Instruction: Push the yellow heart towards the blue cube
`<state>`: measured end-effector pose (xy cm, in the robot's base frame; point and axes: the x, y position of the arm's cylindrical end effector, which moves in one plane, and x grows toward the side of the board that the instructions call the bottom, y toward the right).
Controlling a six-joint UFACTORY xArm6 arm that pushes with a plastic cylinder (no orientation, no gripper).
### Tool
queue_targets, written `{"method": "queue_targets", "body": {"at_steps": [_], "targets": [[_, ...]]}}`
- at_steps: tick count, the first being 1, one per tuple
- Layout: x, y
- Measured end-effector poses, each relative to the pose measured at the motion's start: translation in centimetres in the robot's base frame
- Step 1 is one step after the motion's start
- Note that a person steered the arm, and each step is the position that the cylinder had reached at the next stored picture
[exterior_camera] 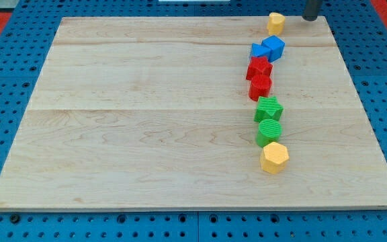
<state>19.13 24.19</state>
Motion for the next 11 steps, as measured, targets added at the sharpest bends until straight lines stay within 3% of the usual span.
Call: {"method": "queue_targets", "body": {"at_steps": [4, 6, 9, 11], "targets": [[1.3, -0.9], [0.0, -1.2], [0.4, -6.9], [4.7, -8.2]]}}
